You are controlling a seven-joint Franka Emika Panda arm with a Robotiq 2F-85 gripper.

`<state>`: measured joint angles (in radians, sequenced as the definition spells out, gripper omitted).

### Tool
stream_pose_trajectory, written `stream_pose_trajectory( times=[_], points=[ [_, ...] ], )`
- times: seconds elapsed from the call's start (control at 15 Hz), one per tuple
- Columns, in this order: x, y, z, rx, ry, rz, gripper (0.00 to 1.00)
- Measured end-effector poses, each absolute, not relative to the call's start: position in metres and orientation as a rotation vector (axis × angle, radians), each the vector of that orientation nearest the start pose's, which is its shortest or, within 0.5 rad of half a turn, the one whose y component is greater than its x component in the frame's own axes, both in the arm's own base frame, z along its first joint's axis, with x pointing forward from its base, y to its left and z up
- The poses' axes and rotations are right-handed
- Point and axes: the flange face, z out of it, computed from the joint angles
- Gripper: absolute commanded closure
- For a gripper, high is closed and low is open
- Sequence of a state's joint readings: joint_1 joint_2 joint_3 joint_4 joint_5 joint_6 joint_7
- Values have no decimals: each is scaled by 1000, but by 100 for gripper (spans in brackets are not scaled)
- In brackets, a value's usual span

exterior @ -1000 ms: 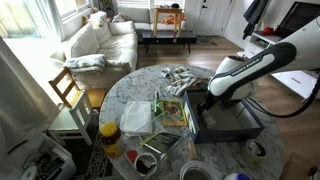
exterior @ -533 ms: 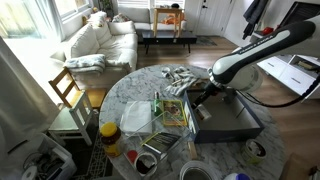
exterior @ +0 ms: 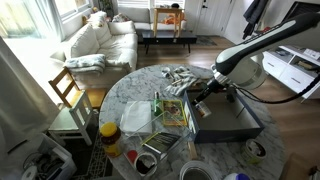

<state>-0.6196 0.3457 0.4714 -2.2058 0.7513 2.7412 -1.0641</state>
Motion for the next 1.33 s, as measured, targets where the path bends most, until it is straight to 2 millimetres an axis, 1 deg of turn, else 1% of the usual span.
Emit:
stream_pose_trajectory(
  times=[0.13, 0.33, 0.53, 0.67, 0.87, 1.07, 1.13, 1.33],
  points=[
    [560, -111, 252, -2734, -281, -644, 74],
    [563, -115, 253, -2696, -319, -786, 74],
    [564, -126, 256, -2642, -364, -916, 74],
    [562, -137, 257, -2608, -403, -998, 74],
    [556, -150, 249, -2568, -490, -1091, 74],
    [550, -149, 234, -2512, -594, -1163, 74],
    [547, -146, 228, -2489, -628, -1184, 49],
    [540, -142, 210, -2462, -684, -1204, 49]
  ],
)
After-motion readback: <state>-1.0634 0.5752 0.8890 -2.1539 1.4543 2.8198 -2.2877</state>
